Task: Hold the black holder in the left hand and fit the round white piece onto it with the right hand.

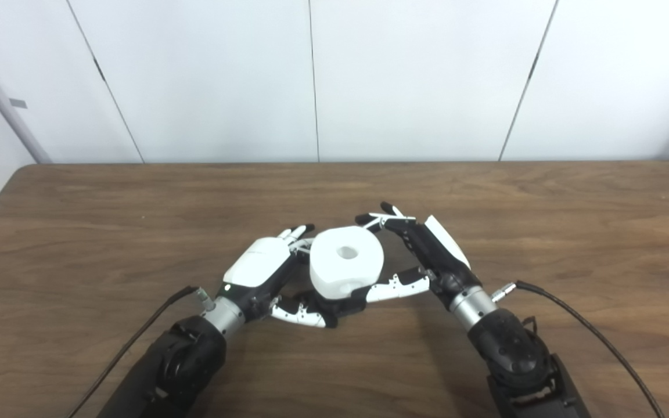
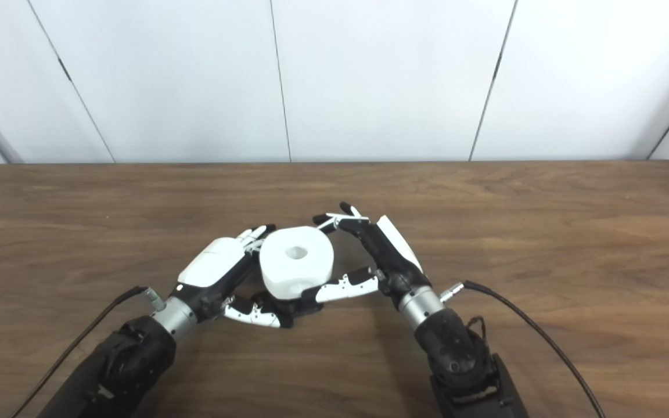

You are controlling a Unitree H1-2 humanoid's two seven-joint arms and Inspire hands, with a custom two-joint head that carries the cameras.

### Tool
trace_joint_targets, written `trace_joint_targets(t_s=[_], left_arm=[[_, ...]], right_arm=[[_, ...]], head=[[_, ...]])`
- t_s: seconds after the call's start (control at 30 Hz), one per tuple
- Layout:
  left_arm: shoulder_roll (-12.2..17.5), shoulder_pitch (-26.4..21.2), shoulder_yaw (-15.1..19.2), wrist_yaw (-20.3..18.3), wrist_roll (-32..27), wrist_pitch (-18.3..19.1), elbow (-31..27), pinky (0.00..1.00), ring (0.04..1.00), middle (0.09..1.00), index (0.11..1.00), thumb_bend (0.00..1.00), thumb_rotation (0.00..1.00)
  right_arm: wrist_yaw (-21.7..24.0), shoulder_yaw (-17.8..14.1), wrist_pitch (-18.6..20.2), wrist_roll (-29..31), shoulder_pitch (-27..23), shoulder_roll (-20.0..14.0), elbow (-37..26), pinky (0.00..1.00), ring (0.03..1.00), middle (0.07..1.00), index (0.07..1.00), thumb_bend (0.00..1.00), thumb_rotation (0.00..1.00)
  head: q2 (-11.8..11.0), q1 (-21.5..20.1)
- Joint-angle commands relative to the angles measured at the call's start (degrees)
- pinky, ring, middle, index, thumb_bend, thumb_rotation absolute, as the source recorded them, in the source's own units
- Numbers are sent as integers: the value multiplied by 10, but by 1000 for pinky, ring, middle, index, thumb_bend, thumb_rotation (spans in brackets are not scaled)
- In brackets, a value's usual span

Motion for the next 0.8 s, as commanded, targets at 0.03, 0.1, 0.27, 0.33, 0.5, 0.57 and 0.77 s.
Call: trace_joint_targets(t_s=[0.03, 0.1, 0.27, 0.33, 0.5, 0.57, 0.77], left_arm=[[-2, -3, -5, -9, 6, 1, -18, 1000, 1000, 883, 483, 524, 55], [-2, -3, -5, -10, 8, 2, -21, 1000, 1000, 882, 483, 524, 56], [-3, -4, -6, -6, 11, -2, -21, 1000, 1000, 877, 482, 525, 56], [-3, -5, -7, -6, 11, -4, -19, 1000, 1000, 877, 483, 524, 56], [-5, -7, -6, -11, 9, 2, -23, 1000, 1000, 880, 482, 525, 56], [-5, -7, -6, -11, 11, 3, -24, 1000, 1000, 878, 482, 524, 55], [-6, -7, -4, -16, 11, 9, -30, 1000, 1000, 878, 482, 525, 55]], right_arm=[[-10, -5, -35, 0, -25, 0, -9, 1000, 1000, 808, 484, 517, 137], [-10, -5, -35, -3, -25, -1, -7, 1000, 1000, 806, 484, 517, 137], [-6, -4, -38, -5, -24, -6, -4, 1000, 1000, 804, 484, 517, 137], [-6, -3, -42, -8, -23, -9, -3, 1000, 1000, 803, 484, 517, 137], [-3, -1, -38, -10, -20, -15, -8, 1000, 999, 802, 484, 517, 136], [0, -1, -37, -9, -18, -18, -10, 1000, 1000, 802, 484, 517, 136], [8, 2, -34, -8, -8, -24, -20, 1000, 998, 797, 484, 517, 134]], head=[[3, 3], [4, 4], [8, 4], [10, 4], [12, 7], [14, 8], [18, 7]])
